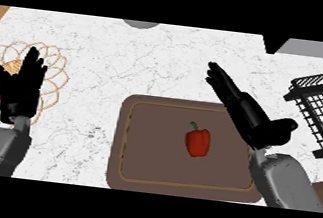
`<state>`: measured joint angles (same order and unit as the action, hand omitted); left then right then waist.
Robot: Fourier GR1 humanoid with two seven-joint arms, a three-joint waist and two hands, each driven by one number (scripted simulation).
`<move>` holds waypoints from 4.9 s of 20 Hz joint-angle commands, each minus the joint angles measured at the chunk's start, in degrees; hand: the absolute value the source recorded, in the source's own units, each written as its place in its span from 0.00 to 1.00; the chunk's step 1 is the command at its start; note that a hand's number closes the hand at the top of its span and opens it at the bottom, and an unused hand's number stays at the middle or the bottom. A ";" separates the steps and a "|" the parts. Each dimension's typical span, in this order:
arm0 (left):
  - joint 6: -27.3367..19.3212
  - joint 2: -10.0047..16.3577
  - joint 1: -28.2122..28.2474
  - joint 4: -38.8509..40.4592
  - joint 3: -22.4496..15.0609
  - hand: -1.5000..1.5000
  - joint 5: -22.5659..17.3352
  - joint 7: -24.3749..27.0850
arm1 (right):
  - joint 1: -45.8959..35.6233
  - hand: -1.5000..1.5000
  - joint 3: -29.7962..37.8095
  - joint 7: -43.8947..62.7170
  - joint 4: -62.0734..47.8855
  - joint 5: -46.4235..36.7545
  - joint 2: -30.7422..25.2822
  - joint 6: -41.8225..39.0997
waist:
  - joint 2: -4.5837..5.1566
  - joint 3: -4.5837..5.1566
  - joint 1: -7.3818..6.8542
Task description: Pick the bell pepper from the tray and place it in the tiered basket
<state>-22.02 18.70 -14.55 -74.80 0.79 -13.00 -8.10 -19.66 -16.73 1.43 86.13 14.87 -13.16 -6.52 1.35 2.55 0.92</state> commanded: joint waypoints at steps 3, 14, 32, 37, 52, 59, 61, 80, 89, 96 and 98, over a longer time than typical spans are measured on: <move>1.76 -1.88 5.78 0.62 -4.05 0.50 2.26 2.52 | -0.24 1.00 6.84 1.57 4.23 -10.69 -4.17 14.99 | -2.01 -2.38 0.77; 3.76 -4.98 16.11 -0.36 -10.20 0.50 4.99 7.95 | 19.51 0.00 20.55 -1.09 15.55 -23.32 6.63 53.34 | -2.32 -2.48 2.48; 3.78 -5.09 15.90 -3.11 -13.36 0.50 8.14 7.24 | 34.76 0.00 -5.01 55.29 33.64 -66.81 -4.75 23.52 | -1.14 -1.83 -1.28; 3.99 -5.81 16.86 -3.75 -13.36 0.50 7.75 7.74 | 25.14 0.00 -11.35 71.98 36.62 -81.79 2.66 11.51 | -1.37 -2.14 -2.08; 4.14 -6.74 19.49 -4.84 -14.39 0.50 8.62 8.06 | 13.11 0.00 -15.23 83.73 17.33 -86.21 13.09 -1.95 | -1.31 -2.46 -2.29; 4.58 -6.18 16.12 -3.52 -12.43 0.50 8.38 6.50 | 6.45 0.00 -12.60 83.79 12.54 -79.23 13.11 -1.57 | -1.22 -2.49 -1.73; 5.12 -7.06 15.84 -1.80 -12.25 0.50 8.03 8.41 | 4.16 0.00 -11.24 83.79 9.84 -78.00 13.11 -0.46 | -1.14 -2.48 -1.77; 4.85 -7.48 19.15 -4.19 -12.98 0.50 9.19 7.76 | -1.00 0.00 -3.64 83.80 -1.70 -69.01 13.11 -4.44 | -1.39 -2.46 -1.65; 5.37 -6.21 16.23 -4.72 -11.11 0.50 9.09 5.53 | -0.19 0.00 -6.38 83.80 -6.72 -64.85 13.12 1.42 | -1.36 -2.49 -1.57; 6.54 -7.55 20.01 -2.79 -11.21 0.50 8.73 11.04 | 1.63 0.00 -7.04 83.81 -9.33 -63.30 13.12 4.97 | -1.29 -2.50 -1.78; 5.91 -8.12 20.68 -4.11 -12.05 0.50 9.33 9.82 | 1.47 1.00 -7.47 83.81 -8.55 -63.86 13.12 5.82 | -1.39 -2.52 -1.64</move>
<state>-16.17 11.34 4.05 -79.02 -10.72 -3.87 0.66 -17.20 -22.69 71.96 79.41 -48.86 -0.58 -4.16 -0.32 0.06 -0.62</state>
